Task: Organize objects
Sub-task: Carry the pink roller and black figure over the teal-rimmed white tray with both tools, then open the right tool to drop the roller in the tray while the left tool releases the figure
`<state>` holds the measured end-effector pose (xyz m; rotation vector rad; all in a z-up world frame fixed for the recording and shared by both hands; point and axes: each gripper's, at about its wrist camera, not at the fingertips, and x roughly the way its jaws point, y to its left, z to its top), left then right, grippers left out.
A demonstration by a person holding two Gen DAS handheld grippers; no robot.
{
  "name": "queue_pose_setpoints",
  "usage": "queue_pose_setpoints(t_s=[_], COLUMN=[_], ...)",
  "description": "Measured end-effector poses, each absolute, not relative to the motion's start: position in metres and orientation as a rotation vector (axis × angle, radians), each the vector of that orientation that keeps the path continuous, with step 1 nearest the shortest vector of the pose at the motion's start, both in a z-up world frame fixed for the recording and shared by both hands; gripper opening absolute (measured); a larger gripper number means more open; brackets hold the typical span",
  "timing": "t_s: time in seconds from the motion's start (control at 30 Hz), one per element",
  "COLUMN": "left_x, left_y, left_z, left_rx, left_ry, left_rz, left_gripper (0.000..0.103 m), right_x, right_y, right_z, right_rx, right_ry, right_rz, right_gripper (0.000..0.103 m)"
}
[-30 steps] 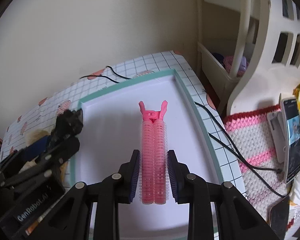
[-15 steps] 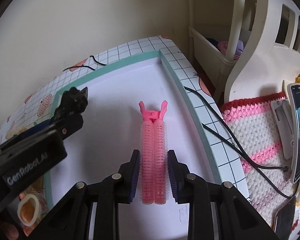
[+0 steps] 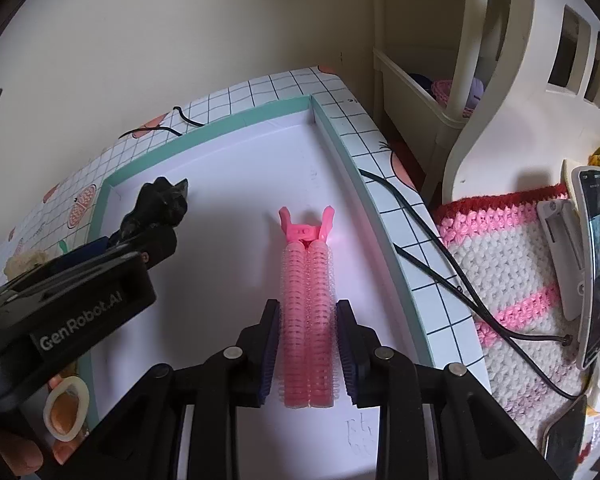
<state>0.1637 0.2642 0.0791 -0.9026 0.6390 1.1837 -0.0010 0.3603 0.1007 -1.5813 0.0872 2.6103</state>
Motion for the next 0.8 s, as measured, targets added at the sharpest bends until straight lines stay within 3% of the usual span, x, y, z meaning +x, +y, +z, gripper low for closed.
queue_pose_setpoints(t_s=[0.17, 0.43, 0.8], left_x=[0.161, 0.155, 0.146], left_y=[0.264, 0.263, 0.261], left_z=[0.081, 0.083, 0.090], left_rx=[-0.905, -0.923, -0.922], left_ry=[0.638, 0.614, 0.605], left_rz=[1.172, 1.145, 1.151], left_gripper=[0.067, 0.068, 0.072], right_x=[0.001, 0.001, 0.004], right_y=[0.359, 0.354, 0.355], right_z=[0.101, 0.105, 0.114], right_rx=[-1.598, -1.629, -1.625], right_ry=[0.074, 0.000, -0.008], right_rz=[2.611, 2.656, 2.657], right_gripper=[0.030, 0.038, 0.039])
